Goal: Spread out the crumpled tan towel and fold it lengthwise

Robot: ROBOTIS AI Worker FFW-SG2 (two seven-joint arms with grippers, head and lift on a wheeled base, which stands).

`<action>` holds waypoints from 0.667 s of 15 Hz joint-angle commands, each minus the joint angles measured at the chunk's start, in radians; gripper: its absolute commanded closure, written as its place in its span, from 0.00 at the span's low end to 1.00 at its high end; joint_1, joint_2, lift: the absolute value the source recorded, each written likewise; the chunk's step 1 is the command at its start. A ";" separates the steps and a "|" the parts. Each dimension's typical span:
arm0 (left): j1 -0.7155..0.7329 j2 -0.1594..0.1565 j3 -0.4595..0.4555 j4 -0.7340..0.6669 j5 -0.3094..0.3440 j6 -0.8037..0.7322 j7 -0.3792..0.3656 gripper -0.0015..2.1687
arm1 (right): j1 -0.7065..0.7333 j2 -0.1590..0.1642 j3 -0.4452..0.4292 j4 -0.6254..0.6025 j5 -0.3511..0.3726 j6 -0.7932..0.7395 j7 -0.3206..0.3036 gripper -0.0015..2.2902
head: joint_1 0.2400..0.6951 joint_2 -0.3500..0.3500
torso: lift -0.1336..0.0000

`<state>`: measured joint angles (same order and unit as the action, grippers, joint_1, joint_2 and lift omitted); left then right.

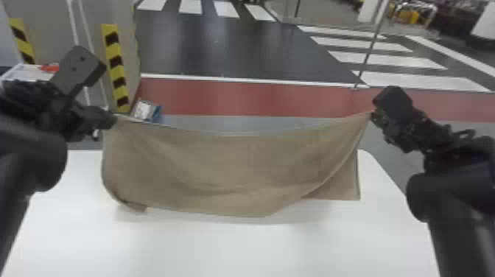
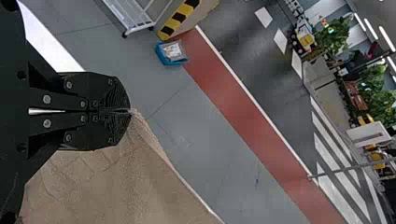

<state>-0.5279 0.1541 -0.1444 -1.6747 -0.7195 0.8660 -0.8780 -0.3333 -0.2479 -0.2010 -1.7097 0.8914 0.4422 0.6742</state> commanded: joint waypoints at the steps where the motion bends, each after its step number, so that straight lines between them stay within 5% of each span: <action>1: -0.119 -0.033 -0.001 0.101 0.009 -0.008 0.019 0.65 | -0.132 0.015 0.037 0.076 0.014 0.033 -0.021 0.50 | 0.54 0.25 | 0.07; 6: -0.216 -0.056 0.006 0.069 0.035 0.020 0.024 0.65 | -0.228 -0.004 0.034 0.032 -0.022 0.119 -0.012 0.50 | 0.28 0.26 | 0.07; 8: -0.126 -0.047 0.031 -0.073 0.078 0.069 0.013 0.65 | -0.098 -0.056 0.002 -0.107 -0.088 0.186 0.013 0.50 | 0.18 0.24 | 0.07; 10: 0.062 -0.027 0.092 -0.269 0.094 0.066 -0.016 0.65 | 0.134 -0.076 -0.078 -0.286 -0.149 0.177 0.024 0.50 | 0.18 0.22 | 0.07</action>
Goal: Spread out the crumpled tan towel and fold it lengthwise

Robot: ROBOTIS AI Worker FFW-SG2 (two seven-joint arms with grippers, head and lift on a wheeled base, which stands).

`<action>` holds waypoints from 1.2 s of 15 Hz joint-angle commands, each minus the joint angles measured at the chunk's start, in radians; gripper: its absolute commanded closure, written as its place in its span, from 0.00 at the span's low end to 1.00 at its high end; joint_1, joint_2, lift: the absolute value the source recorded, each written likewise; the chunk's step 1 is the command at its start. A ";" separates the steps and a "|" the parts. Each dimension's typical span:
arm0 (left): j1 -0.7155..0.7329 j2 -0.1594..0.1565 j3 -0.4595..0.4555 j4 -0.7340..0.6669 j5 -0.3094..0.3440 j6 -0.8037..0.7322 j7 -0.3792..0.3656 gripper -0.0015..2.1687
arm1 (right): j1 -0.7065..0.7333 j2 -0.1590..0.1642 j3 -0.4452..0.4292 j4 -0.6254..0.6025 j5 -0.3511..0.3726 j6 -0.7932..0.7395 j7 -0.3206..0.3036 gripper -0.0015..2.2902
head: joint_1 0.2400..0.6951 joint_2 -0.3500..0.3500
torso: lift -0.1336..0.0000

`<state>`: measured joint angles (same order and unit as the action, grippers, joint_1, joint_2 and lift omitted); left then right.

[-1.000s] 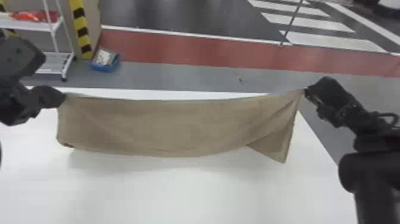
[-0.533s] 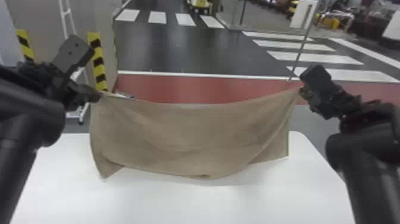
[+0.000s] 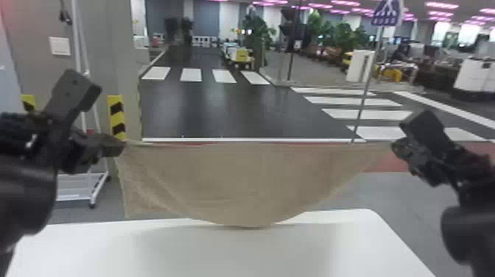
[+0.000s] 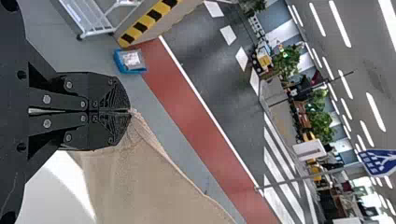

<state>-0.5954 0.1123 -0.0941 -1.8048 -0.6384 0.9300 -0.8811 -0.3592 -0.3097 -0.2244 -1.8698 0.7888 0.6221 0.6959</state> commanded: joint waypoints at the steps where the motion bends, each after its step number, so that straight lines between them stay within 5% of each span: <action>1: 0.256 0.044 0.083 -0.254 0.037 0.002 -0.021 0.65 | 0.298 -0.012 -0.115 -0.219 -0.079 -0.034 0.002 0.50 | 0.22 0.20 | 0.07; 2: 0.368 0.078 0.112 -0.338 0.065 -0.007 -0.018 0.65 | 0.414 -0.002 -0.151 -0.282 -0.106 -0.077 0.001 0.50 | 0.28 0.19 | 0.07; 3: 0.491 0.086 0.158 -0.407 0.083 -0.047 -0.016 0.65 | 0.534 0.026 -0.190 -0.335 -0.128 -0.150 -0.001 0.50 | 0.45 0.18 | 0.07; 6: 0.781 0.086 0.263 -0.513 0.115 -0.253 -0.026 0.65 | 0.781 0.096 -0.227 -0.413 -0.154 -0.285 -0.016 0.50 | 0.78 0.21 | 0.07; 8: 0.924 0.090 0.313 -0.530 0.123 -0.403 -0.026 0.65 | 0.907 0.112 -0.230 -0.414 -0.163 -0.402 -0.030 0.50 | 0.98 0.22 | 0.07; 13: 1.045 0.141 0.412 -0.507 0.141 -0.474 -0.085 0.65 | 0.979 0.112 -0.234 -0.370 -0.177 -0.448 -0.032 0.50 | 1.00 0.28 | 0.07; 18: 0.904 0.168 0.362 -0.461 0.025 -0.424 -0.211 0.65 | 0.784 0.101 -0.236 -0.242 -0.141 -0.377 0.040 0.50 | 1.00 0.31 | 0.07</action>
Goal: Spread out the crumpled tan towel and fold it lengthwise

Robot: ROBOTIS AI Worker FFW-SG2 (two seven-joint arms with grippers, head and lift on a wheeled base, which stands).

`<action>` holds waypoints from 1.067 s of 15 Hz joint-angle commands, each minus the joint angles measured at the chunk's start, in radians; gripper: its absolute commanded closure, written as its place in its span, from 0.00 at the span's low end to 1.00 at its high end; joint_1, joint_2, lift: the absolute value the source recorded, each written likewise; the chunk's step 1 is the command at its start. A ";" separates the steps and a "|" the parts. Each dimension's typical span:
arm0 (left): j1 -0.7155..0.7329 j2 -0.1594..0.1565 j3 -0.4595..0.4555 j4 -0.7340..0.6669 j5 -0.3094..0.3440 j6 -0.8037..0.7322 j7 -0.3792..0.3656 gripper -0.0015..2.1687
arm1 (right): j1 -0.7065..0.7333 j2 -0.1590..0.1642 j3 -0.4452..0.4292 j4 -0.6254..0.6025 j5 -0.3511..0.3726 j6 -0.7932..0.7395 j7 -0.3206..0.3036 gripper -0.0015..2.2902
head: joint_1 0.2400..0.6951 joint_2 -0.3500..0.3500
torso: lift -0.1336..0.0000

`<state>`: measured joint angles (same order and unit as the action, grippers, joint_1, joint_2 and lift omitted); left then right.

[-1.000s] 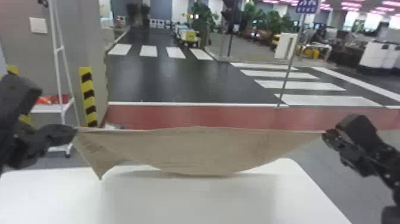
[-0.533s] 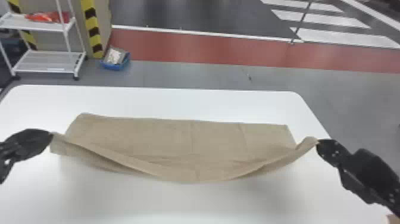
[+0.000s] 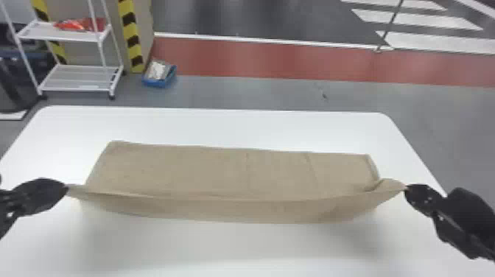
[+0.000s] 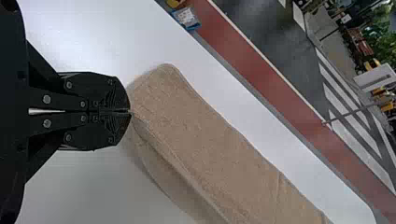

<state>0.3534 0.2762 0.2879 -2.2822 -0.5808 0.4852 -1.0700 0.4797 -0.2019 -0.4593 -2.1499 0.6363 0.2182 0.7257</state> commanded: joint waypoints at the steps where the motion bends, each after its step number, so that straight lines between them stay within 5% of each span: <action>1: -0.067 0.009 -0.027 0.030 -0.054 0.030 -0.050 0.65 | -0.073 -0.016 -0.002 0.054 0.019 0.030 0.017 0.50 | 1.00 0.30 | 0.07; 8: -0.171 0.031 -0.046 0.086 -0.099 0.082 -0.091 0.65 | -0.125 -0.025 -0.062 0.012 0.000 0.057 0.093 0.50 | 1.00 0.26 | 0.07; 16: -0.151 0.069 -0.021 0.127 -0.048 0.002 -0.091 0.65 | 0.089 -0.031 -0.223 -0.251 0.117 0.241 0.409 0.50 | 1.00 0.21 | 0.07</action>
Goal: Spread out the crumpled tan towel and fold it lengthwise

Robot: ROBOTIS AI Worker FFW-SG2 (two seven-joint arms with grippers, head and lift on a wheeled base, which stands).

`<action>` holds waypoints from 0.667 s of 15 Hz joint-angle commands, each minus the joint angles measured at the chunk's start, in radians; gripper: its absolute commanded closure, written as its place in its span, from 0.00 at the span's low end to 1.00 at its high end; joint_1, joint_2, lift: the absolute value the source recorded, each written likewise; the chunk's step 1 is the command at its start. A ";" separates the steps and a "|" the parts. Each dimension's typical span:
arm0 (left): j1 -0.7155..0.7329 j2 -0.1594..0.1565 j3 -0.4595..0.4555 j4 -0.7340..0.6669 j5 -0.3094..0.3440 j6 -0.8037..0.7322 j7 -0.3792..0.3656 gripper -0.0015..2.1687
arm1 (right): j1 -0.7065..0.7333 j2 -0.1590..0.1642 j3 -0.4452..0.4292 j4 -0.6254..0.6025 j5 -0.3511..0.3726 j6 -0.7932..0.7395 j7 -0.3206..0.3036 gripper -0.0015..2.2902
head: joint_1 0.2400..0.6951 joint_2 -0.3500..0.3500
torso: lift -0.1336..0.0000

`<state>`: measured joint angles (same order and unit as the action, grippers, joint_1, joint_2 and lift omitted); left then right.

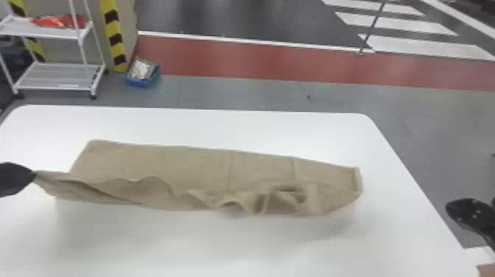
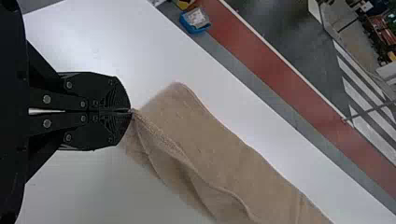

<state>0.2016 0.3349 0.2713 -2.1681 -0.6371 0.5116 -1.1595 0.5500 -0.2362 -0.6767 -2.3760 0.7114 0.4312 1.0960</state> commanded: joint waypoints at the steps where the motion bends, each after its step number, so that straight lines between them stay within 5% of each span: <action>1: -0.002 0.012 -0.006 0.024 0.011 -0.049 -0.003 0.65 | 0.021 0.005 0.008 -0.029 0.071 0.047 0.079 0.50 | 1.00 0.20 | 0.07; 3: -0.013 0.024 -0.011 0.048 0.027 -0.055 0.000 0.65 | 0.013 0.009 0.062 -0.029 0.131 0.071 0.104 0.50 | 1.00 0.18 | 0.07; 6: -0.011 0.030 -0.004 0.060 0.039 -0.092 -0.003 0.65 | -0.050 0.011 0.101 -0.017 0.114 0.102 0.084 0.49 | 1.00 0.20 | 0.07; 10: -0.002 0.027 -0.006 0.077 0.046 -0.107 -0.003 0.65 | -0.228 0.012 0.318 -0.003 0.068 0.363 0.071 0.26 | 1.00 0.26 | 0.07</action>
<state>0.1950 0.3638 0.2690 -2.0954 -0.5918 0.4075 -1.1619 0.4023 -0.2229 -0.4599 -2.3883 0.7874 0.6723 1.1649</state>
